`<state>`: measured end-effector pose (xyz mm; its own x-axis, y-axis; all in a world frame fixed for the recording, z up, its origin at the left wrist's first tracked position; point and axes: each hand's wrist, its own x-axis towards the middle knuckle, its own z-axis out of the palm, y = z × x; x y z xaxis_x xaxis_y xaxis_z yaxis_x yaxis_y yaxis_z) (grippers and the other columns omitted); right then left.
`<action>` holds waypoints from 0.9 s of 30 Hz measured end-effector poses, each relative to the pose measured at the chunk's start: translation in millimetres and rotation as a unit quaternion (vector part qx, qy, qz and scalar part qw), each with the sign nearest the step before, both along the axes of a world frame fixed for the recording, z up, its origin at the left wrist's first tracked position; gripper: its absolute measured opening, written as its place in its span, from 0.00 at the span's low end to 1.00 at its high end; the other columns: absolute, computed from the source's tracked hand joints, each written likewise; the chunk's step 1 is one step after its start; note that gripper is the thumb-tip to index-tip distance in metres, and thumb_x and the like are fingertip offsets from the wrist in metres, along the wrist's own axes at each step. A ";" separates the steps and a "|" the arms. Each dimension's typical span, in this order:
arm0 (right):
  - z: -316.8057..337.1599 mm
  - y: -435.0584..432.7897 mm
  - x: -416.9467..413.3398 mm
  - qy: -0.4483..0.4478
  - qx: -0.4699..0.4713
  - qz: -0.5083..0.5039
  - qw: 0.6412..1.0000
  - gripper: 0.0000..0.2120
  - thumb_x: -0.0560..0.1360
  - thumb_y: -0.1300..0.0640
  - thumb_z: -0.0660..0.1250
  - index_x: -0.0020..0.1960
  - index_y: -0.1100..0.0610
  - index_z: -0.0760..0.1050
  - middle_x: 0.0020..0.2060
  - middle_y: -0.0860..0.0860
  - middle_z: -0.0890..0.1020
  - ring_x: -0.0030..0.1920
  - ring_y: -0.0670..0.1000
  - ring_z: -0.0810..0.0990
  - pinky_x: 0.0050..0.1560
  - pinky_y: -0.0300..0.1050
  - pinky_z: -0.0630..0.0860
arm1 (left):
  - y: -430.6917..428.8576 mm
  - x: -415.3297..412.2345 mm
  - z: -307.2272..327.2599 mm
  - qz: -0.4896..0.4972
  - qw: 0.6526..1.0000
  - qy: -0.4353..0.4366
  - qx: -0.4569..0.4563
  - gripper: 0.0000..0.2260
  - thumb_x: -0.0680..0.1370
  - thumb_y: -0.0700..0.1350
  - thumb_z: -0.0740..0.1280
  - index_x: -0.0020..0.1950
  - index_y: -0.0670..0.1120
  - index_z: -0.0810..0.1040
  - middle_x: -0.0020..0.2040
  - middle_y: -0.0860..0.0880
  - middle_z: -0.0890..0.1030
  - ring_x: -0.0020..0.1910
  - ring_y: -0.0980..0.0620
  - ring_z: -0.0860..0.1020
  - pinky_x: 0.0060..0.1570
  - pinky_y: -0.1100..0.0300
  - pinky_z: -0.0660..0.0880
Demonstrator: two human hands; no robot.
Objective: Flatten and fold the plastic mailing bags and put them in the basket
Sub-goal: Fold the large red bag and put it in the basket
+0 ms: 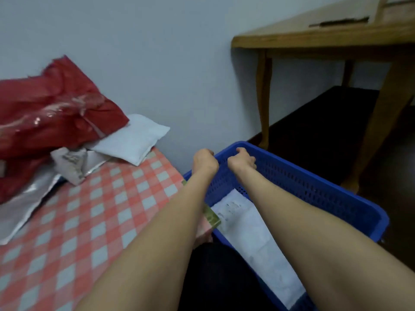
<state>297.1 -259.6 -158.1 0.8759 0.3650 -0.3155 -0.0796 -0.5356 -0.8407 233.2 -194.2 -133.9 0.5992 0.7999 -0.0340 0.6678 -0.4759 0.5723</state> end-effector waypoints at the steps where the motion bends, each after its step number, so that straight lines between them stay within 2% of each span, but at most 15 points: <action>1: 15.9 14.5 -15.2 -0.017 0.011 0.016 1.000 0.26 0.79 0.59 0.57 0.75 0.47 0.59 0.73 0.59 0.60 0.69 0.61 0.64 0.60 0.53 0.69 | 11.5 -19.8 14.0 0.014 1.000 -0.015 0.006 0.15 0.76 0.30 0.56 0.50 0.48 0.77 0.53 0.45 0.76 0.50 0.44 0.73 0.51 0.57 0.73; 3: 30.6 30.1 -27.3 -0.049 0.006 0.028 0.998 0.25 0.79 0.60 0.56 0.75 0.47 0.61 0.72 0.59 0.62 0.68 0.61 0.65 0.58 0.52 0.71 | 20.7 -37.8 28.0 0.030 0.999 -0.027 0.007 0.18 0.76 0.32 0.57 0.62 0.45 0.76 0.63 0.44 0.77 0.62 0.44 0.74 0.63 0.56 0.70; 5: 47.3 49.1 -50.6 -0.065 0.013 0.057 0.996 0.25 0.78 0.60 0.56 0.74 0.47 0.62 0.71 0.59 0.64 0.69 0.61 0.65 0.62 0.51 0.69 | 34.4 -64.6 42.6 0.050 0.998 -0.041 0.008 0.20 0.76 0.33 0.57 0.66 0.44 0.74 0.66 0.44 0.75 0.66 0.46 0.73 0.66 0.56 0.69; 10: 83.7 99.6 -110.0 -0.085 0.044 0.133 0.986 0.27 0.78 0.61 0.56 0.74 0.45 0.62 0.70 0.59 0.64 0.68 0.61 0.67 0.63 0.51 0.69 | 71.2 -125.0 75.4 0.102 0.990 -0.086 0.051 0.19 0.75 0.34 0.59 0.64 0.46 0.77 0.65 0.46 0.77 0.65 0.47 0.74 0.63 0.57 0.70; 14: 102.5 140.9 -146.3 -0.084 0.089 0.182 0.976 0.29 0.74 0.62 0.57 0.72 0.44 0.64 0.68 0.57 0.66 0.64 0.60 0.72 0.62 0.50 0.73 | 106.8 -164.1 93.1 0.153 0.979 -0.121 0.067 0.18 0.75 0.35 0.58 0.62 0.47 0.77 0.65 0.48 0.76 0.63 0.48 0.74 0.59 0.59 0.70; 16: 110.7 164.2 -159.4 -0.083 0.108 0.206 0.969 0.29 0.73 0.62 0.58 0.71 0.44 0.66 0.67 0.56 0.69 0.61 0.59 0.74 0.61 0.51 0.74 | 127.8 -182.0 103.3 0.182 0.970 -0.127 0.101 0.17 0.76 0.37 0.58 0.61 0.48 0.76 0.64 0.47 0.75 0.62 0.47 0.74 0.57 0.57 0.70; 20: 125.1 205.3 -175.4 -0.071 0.141 0.247 0.956 0.28 0.74 0.60 0.61 0.71 0.43 0.65 0.67 0.55 0.69 0.58 0.59 0.76 0.62 0.54 0.74 | 170.0 -213.8 124.8 0.234 0.944 -0.136 0.191 0.14 0.76 0.39 0.60 0.60 0.48 0.74 0.62 0.47 0.74 0.62 0.46 0.72 0.58 0.52 0.71; 22: 131.7 224.4 -179.1 -0.078 0.152 0.262 0.950 0.28 0.73 0.56 0.64 0.72 0.43 0.64 0.67 0.55 0.69 0.58 0.59 0.77 0.62 0.56 0.75 | 187.9 -227.1 134.7 0.261 0.926 -0.121 0.244 0.15 0.76 0.39 0.61 0.61 0.49 0.73 0.62 0.47 0.73 0.63 0.46 0.70 0.58 0.52 0.69; 25: 142.0 250.8 -183.6 -0.098 0.162 0.267 0.945 0.30 0.72 0.55 0.66 0.72 0.43 0.64 0.67 0.56 0.70 0.58 0.58 0.77 0.60 0.56 0.76 | 211.3 -247.4 147.4 0.290 0.894 -0.055 0.338 0.20 0.74 0.41 0.65 0.66 0.48 0.69 0.64 0.46 0.71 0.65 0.45 0.68 0.62 0.51 0.66; 27: 150.9 264.5 -187.1 -0.114 0.164 0.266 0.943 0.29 0.73 0.55 0.65 0.71 0.41 0.63 0.65 0.57 0.71 0.55 0.59 0.78 0.59 0.55 0.77 | 226.9 -260.6 155.5 0.284 0.893 0.009 0.348 0.27 0.73 0.44 0.67 0.71 0.47 0.64 0.67 0.45 0.69 0.67 0.44 0.66 0.64 0.50 0.64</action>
<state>110.0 4.9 -7.2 0.5733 0.8167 0.0657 0.3304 -0.1570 -0.9307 -27.4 32.7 21.6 0.0938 0.8060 0.5845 0.9209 -0.2933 0.2568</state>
